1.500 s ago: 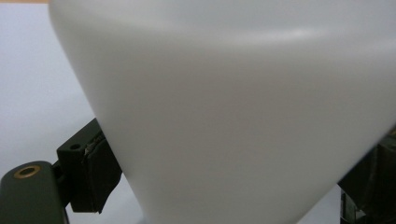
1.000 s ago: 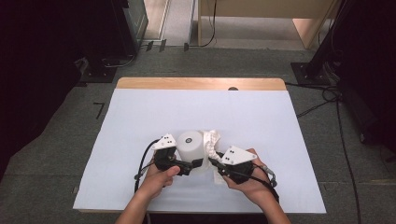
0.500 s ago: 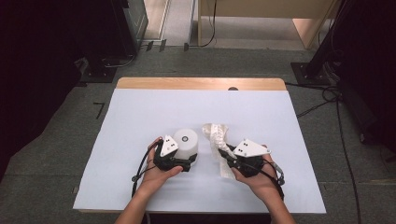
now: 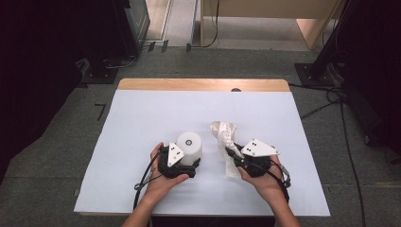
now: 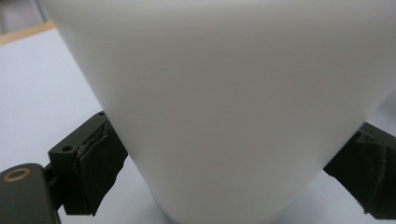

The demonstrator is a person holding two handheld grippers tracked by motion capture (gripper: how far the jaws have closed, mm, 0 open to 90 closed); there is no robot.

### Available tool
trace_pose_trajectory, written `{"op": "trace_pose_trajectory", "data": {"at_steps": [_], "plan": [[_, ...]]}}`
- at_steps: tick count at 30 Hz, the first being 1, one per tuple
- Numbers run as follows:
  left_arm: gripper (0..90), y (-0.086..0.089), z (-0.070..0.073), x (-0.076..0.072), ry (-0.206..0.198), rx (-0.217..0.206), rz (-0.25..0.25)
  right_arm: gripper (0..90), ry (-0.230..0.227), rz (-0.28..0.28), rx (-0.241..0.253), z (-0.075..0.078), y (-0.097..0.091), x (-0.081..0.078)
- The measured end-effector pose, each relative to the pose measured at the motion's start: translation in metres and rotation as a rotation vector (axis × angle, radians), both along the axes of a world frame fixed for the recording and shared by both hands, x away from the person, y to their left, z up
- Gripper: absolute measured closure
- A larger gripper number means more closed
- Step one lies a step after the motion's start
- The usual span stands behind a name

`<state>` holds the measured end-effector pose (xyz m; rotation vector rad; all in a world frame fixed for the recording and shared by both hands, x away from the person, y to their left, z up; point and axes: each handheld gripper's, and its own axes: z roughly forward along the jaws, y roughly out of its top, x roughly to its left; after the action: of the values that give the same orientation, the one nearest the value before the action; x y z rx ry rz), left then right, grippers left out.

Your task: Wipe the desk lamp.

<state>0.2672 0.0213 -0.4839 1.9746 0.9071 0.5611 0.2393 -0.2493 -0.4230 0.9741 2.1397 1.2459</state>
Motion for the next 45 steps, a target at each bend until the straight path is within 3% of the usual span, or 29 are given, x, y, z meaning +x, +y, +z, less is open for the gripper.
{"op": "trace_pose_trajectory", "data": {"at_steps": [2, 7, 13, 20, 25, 28, 31, 34, 39, 42, 45], "plan": [[3.8, -0.007, -0.001, -0.002, 0.016, -0.004, 0.063, 73.7, 0.001, -0.001, 0.007, 0.000, 0.000, 0.000], [4.4, -0.021, 0.001, -0.006, 0.001, -0.003, 0.172, 73.7, -0.001, 0.002, 0.006, 0.000, 0.001, 0.000], [6.8, -0.024, 0.002, -0.004, 0.011, -0.027, 0.207, 73.6, 0.003, 0.013, -0.001, -0.002, 0.005, 0.000], [8.0, -0.013, 0.005, 0.001, 0.013, -0.006, 0.042, 73.6, 0.002, 0.015, -0.006, -0.003, 0.007, -0.001], [8.0, -0.001, 0.018, 0.005, 0.120, -0.145, -0.207, 73.6, -0.051, 0.049, 0.009, 0.002, 0.012, -0.007], [8.1, -0.001, 0.026, 0.004, 0.153, -0.194, -0.287, 73.5, -0.094, 0.084, 0.012, 0.007, 0.019, -0.013], [8.1, 0.001, 0.033, 0.003, 0.169, -0.249, -0.328, 73.2, -0.100, 0.129, -0.006, 0.007, 0.028, -0.017], [8.1, 0.008, 0.037, 0.005, 0.163, -0.275, -0.320, 73.3, -0.094, 0.179, -0.045, 0.002, 0.034, -0.018], [8.1, 0.027, 0.043, 0.012, 0.182, -0.368, -0.295, 73.5, 0.028, 0.252, -0.122, -0.012, 0.039, -0.013], [8.1, 0.029, 0.042, 0.013, 0.193, -0.355, -0.308, 73.8, 0.041, 0.252, -0.133, -0.017, 0.042, -0.012], [8.1, 0.023, 0.040, 0.012, 0.214, -0.332, -0.341, 73.9, -0.008, 0.219, -0.102, -0.009, 0.041, -0.014]]}}
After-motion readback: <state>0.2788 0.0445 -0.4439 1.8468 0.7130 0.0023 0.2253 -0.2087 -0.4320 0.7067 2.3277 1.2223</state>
